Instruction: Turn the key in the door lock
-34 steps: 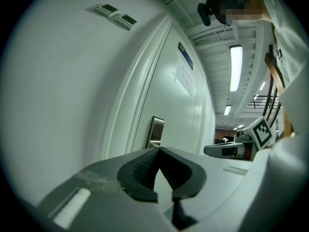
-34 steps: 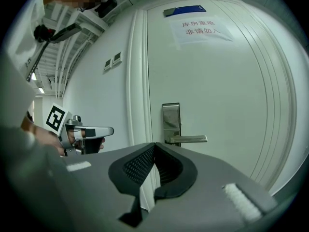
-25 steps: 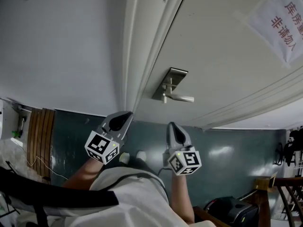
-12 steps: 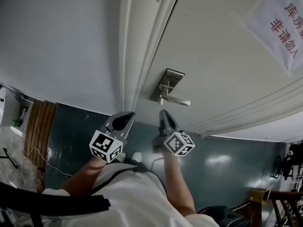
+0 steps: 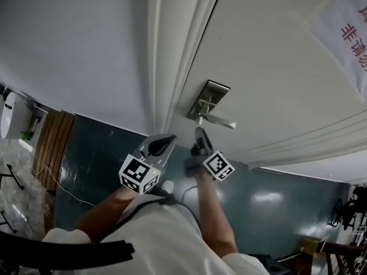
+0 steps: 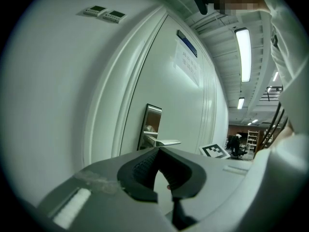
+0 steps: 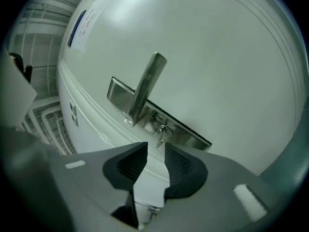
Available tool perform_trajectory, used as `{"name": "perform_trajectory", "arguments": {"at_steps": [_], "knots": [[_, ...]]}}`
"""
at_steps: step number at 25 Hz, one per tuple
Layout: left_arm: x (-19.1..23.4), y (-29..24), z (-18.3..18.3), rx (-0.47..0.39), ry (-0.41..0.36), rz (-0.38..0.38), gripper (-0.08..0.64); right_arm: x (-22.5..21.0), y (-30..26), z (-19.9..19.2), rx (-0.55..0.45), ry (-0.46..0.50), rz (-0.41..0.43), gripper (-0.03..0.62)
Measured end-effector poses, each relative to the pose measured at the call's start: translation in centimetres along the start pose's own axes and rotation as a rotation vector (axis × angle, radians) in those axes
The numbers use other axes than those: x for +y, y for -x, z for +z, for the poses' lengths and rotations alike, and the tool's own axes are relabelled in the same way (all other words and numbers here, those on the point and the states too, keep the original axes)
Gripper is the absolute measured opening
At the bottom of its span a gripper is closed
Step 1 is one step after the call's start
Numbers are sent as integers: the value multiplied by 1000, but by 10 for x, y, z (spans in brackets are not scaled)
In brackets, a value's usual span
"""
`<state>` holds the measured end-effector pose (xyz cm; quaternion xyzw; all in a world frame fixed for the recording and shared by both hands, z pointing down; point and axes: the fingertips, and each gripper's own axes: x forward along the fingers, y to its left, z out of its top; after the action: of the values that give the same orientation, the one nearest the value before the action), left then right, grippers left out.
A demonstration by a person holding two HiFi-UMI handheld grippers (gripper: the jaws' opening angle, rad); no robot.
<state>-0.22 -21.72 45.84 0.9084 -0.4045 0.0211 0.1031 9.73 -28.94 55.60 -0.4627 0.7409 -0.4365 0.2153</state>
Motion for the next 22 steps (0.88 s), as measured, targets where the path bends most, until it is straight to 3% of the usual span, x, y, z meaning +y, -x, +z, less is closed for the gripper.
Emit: {"name": "perform_trajectory", "arguments": {"at_steps": [5,8,15,22], "knots": [[-6,-2,0,14,-5,-4,6,-9,-10,5,-20,-97,25,158],[-6,0,-1,22,-7,0,6,0,-25,10,-40,-130,128,167],[-6,3,-5,38,-20,4,5,-15,-37,7,-31,-196,91,166],[1,8,-6,43,-16,6,6,-14,-40,12,-62,-206,101,79]]}}
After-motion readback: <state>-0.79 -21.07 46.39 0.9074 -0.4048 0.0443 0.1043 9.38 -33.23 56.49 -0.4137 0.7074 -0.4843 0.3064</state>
